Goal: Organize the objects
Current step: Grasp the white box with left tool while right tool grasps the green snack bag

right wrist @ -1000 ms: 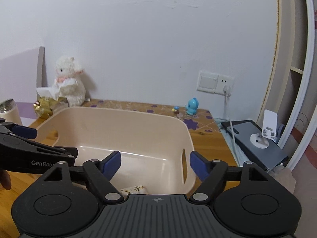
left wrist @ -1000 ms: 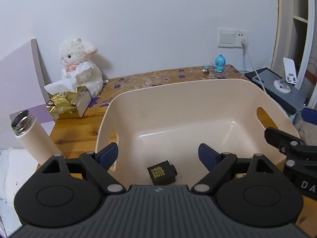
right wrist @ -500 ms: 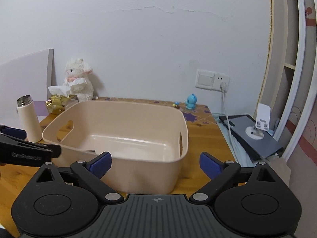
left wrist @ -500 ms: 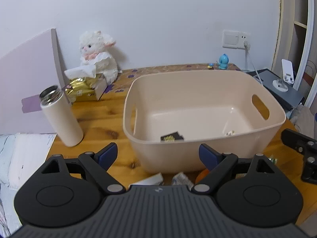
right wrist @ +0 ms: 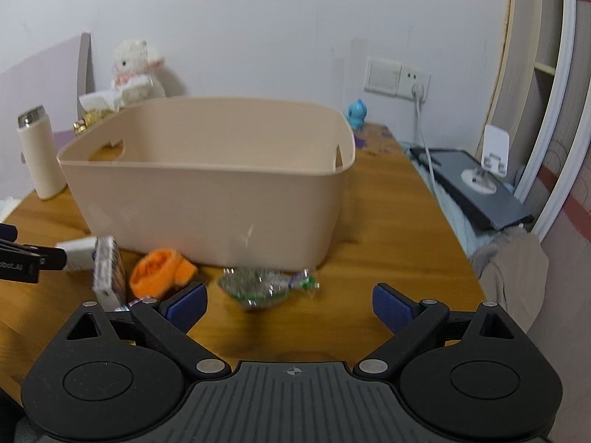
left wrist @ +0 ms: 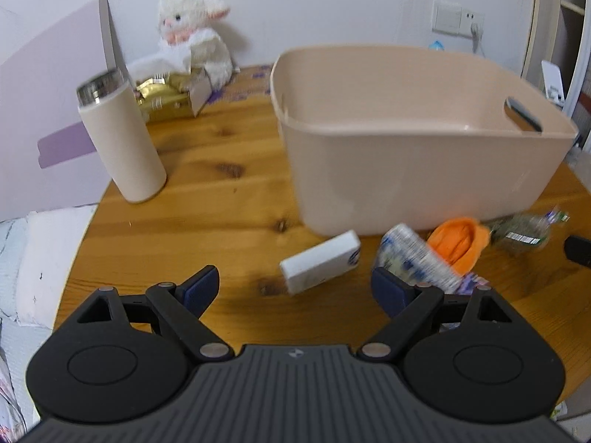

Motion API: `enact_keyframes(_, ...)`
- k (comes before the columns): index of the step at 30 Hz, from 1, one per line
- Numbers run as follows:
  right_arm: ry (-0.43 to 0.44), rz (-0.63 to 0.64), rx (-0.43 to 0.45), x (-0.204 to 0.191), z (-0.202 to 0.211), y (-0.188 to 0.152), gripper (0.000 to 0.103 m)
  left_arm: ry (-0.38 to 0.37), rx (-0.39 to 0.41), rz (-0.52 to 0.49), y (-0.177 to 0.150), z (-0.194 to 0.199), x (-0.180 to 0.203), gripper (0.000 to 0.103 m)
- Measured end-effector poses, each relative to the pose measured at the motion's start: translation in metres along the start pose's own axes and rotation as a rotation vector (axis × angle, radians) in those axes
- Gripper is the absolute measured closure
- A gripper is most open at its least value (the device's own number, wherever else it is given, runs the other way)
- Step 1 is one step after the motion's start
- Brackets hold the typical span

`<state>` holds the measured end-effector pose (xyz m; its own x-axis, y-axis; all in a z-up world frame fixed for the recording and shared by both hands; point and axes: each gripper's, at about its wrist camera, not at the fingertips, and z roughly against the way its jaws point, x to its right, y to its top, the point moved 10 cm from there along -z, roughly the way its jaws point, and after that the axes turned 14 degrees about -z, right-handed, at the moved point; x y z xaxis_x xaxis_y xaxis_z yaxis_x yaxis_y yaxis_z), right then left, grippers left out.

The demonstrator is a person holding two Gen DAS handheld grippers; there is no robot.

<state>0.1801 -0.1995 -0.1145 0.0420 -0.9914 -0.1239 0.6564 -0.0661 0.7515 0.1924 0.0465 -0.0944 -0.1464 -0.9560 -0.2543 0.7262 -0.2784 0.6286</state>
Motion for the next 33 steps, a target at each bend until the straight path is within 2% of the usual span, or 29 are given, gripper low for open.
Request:
enact_keyframes(5,-0.002,0.003,-0.041,0.002,-0.019,-0.013,0.005,-0.007,-0.011,-0.039,-0.010,-0.023,-0.008,0.013)
enact_keyframes(13,0.017,0.012,-0.079,-0.001,-0.046,-0.021,0.005,-0.025,-0.006,-0.131,-0.008,-0.054,-0.010,0.013)
enact_keyframes(22,0.055,-0.011,-0.081,-0.015,-0.064,-0.014,0.008,-0.125,0.010,-0.082,0.000,-0.069,-0.007,0.013)
enact_keyframes(25,0.056,-0.008,-0.083,-0.020,-0.070,-0.013,0.017,-0.151,0.021,-0.067,0.002,-0.071,-0.006,0.018)
enact_keyframes(28,0.069,-0.018,-0.086,-0.022,-0.074,-0.011,0.023,-0.175,0.024,-0.075,0.004,-0.070,-0.002,0.029)
enact_keyframes(32,0.067,0.002,-0.071,-0.025,-0.073,-0.010,0.028,-0.193,0.039,-0.089,0.005,-0.065,0.004,0.058)
enact_keyframes(33,0.067,0.007,-0.069,-0.025,-0.072,-0.010,0.028,-0.195,0.043,-0.091,0.004,-0.063,0.006,0.061)
